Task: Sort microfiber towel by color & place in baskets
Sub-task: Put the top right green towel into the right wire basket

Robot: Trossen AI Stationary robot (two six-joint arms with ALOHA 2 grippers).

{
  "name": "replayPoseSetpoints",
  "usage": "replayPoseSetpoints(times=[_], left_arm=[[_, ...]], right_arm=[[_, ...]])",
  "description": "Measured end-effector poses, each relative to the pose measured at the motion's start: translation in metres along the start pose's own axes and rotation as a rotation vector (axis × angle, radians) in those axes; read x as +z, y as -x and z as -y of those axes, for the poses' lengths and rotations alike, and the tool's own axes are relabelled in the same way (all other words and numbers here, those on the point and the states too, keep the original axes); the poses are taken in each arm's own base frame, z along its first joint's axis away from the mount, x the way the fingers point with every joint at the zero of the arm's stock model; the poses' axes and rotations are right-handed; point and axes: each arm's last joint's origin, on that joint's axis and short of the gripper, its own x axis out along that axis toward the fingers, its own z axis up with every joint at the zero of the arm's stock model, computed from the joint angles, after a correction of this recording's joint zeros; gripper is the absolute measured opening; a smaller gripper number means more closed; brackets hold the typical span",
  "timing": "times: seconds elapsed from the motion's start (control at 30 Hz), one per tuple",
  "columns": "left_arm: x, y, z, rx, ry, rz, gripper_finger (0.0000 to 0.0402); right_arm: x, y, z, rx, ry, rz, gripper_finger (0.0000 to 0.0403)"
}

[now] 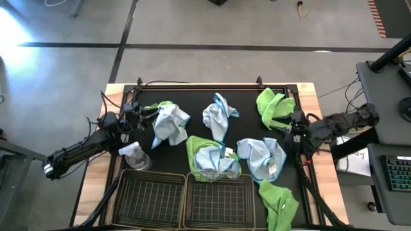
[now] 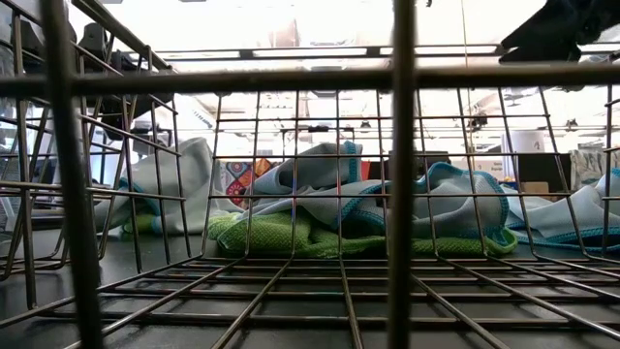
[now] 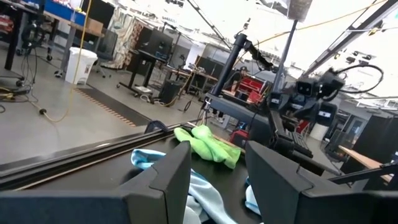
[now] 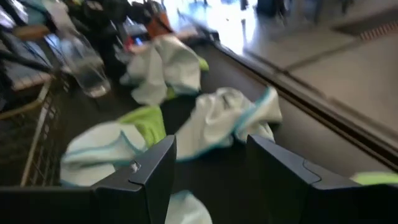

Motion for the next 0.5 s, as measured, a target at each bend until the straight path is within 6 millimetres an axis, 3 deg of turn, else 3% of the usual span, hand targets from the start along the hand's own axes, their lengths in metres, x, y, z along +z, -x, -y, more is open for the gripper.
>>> replayPoseSetpoints(times=[0.23,0.5], left_arm=[[-0.001,0.000,0.000,0.003,0.001,-0.006,0.0139],[-0.001,0.000,0.000,0.004,-0.041,-0.006,0.0139]], right_arm=[[0.019,-0.012,-0.021,-0.169,0.001,-0.243,0.0192],[0.048,-0.012,-0.031,-0.290,0.013,-0.373,0.0192]])
